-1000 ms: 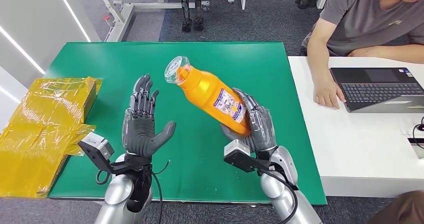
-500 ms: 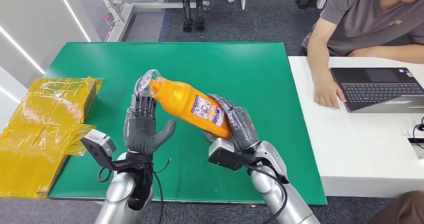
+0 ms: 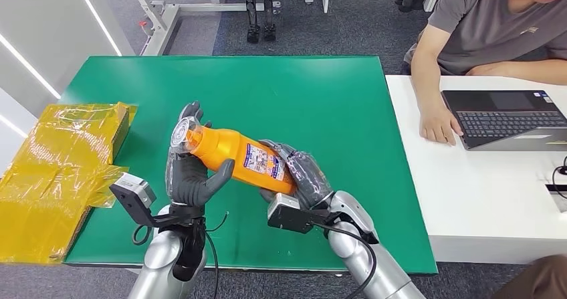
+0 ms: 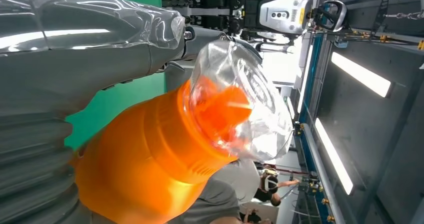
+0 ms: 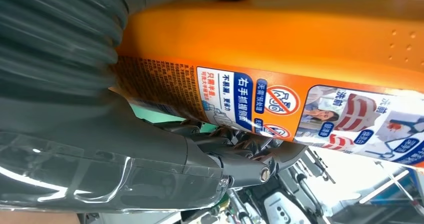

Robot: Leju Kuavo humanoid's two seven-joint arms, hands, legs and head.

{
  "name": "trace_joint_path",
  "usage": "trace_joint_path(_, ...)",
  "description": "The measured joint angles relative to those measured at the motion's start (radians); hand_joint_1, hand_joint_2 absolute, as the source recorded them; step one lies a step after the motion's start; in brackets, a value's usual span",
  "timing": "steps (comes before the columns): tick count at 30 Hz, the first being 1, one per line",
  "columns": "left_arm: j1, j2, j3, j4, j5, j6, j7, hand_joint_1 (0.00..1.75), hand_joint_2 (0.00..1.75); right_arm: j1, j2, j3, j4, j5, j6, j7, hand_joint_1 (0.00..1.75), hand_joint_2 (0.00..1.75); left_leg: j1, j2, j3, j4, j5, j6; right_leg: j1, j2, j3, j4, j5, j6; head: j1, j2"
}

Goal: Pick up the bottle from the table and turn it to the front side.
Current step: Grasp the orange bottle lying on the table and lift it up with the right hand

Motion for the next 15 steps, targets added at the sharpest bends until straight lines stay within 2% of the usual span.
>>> trace_joint_path(6, 0.0, 0.002, 0.0, 0.012, 0.011, 0.01, -0.002, 0.0, 1.75, -0.015, 0.0, 0.009, 0.047, 0.004, 0.043, 0.001, 1.75, 1.75, 0.0, 0.0, 0.0, 0.0, 0.0, 0.0, 0.0, 0.0, 0.0, 0.0, 0.0, 0.0, 0.0, 0.0)
trace_joint_path(15, -0.008, 0.002, 0.0, 0.027, 0.02, 0.007, -0.01, 0.0, 1.75, -0.021, -0.001, 0.035, 0.073, 0.004, 0.066, -0.06, 1.75, 1.75, 0.0, 0.0, 0.0, 0.0, 0.0, 0.0, 0.0, 0.0, 0.0, 0.0, 0.0, 0.0, 0.0, 0.0)
